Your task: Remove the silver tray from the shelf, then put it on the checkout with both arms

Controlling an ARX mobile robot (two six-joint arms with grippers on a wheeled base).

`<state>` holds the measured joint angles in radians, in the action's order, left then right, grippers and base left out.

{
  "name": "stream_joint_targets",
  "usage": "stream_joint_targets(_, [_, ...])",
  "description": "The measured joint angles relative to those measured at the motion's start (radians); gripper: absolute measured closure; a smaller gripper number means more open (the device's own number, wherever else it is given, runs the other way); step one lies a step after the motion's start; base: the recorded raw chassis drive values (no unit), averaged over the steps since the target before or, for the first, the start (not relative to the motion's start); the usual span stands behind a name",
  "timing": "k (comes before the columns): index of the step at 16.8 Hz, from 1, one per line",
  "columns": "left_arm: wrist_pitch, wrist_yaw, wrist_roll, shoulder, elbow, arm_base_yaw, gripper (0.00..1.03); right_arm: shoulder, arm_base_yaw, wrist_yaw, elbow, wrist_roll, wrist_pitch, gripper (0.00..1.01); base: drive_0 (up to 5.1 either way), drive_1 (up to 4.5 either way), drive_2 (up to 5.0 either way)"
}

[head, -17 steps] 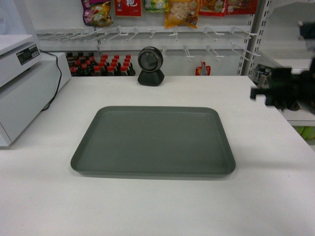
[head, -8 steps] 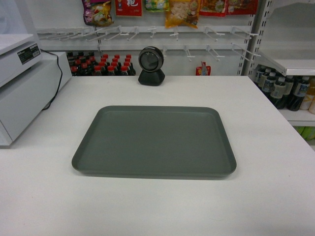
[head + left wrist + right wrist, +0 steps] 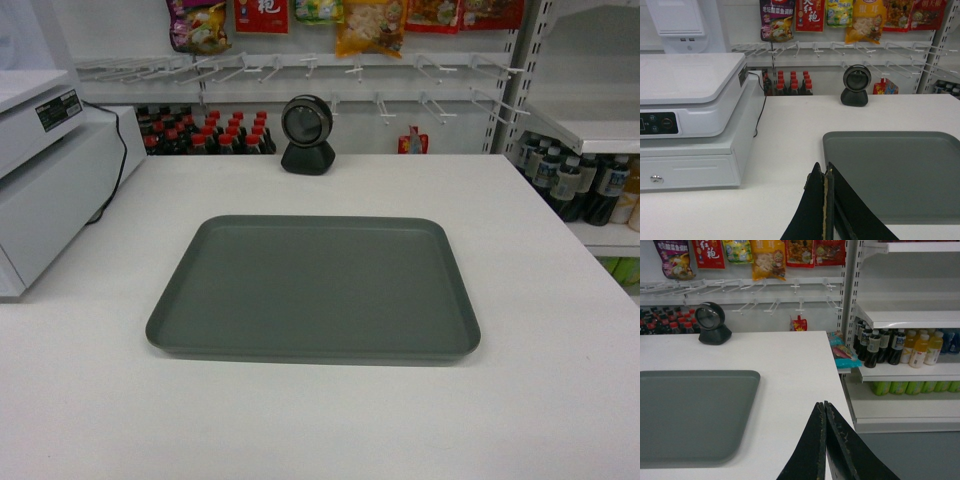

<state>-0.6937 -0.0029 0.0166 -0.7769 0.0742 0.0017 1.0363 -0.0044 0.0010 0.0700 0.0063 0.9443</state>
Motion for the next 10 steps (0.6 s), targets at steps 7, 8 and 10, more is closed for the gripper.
stream_joint_targets(7, [0.165, 0.002, 0.0, 0.241, -0.063, -0.001, 1.02, -0.353, 0.0, -0.001, -0.057, 0.0, -0.284, 0.99, 0.0, 0.0, 0.0])
stream_joint_targets(8, [0.201, 0.002, 0.0, 0.274, -0.063, -0.001, 1.02, -0.397, 0.0, -0.001, -0.057, 0.0, -0.32, 0.99, 0.0, 0.0, 0.0])
stream_joint_targets(10, [0.264, 0.002, 0.0, 0.34, -0.063, -0.001, 1.02, -0.476, 0.0, -0.001, -0.057, 0.0, -0.397, 0.99, 0.0, 0.0, 0.0])
